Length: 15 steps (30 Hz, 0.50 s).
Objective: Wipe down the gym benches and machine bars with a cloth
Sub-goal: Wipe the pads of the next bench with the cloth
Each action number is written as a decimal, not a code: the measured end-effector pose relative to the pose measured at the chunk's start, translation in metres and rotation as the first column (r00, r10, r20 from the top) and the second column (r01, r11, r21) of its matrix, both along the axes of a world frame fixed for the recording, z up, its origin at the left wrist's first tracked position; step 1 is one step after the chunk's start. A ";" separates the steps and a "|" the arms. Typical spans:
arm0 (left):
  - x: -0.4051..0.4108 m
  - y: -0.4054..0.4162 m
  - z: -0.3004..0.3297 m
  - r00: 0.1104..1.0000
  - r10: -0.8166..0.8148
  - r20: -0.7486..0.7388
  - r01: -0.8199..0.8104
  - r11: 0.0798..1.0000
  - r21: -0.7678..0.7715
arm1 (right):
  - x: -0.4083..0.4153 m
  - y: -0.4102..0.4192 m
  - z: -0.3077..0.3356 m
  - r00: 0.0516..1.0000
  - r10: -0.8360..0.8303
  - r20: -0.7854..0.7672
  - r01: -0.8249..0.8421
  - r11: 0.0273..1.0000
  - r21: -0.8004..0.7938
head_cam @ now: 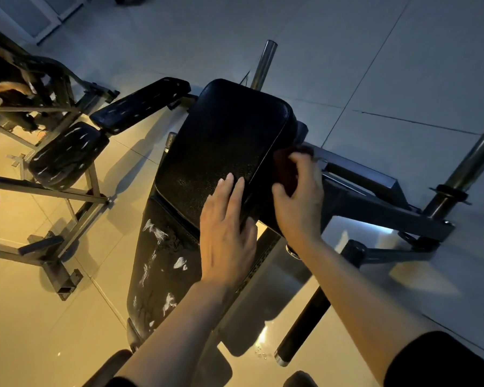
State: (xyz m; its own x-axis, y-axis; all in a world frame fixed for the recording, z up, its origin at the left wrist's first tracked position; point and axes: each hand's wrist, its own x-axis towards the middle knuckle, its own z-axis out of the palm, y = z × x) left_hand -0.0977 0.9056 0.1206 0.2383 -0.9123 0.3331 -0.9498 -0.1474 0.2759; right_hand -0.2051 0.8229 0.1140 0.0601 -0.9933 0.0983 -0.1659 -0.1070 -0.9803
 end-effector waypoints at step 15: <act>-0.001 -0.005 -0.010 1.000 0.025 -0.006 -0.026 0.991 -0.132 | -0.003 0.001 -0.008 0.973 0.146 -0.177 -0.168 0.979 -0.118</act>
State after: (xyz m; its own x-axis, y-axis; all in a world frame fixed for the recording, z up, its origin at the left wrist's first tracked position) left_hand -0.0985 0.9004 0.1107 0.2627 -0.8541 0.4489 -0.9450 -0.1339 0.2984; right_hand -0.2084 0.8242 0.1059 0.2406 -0.9493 0.2022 -0.2969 -0.2703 -0.9159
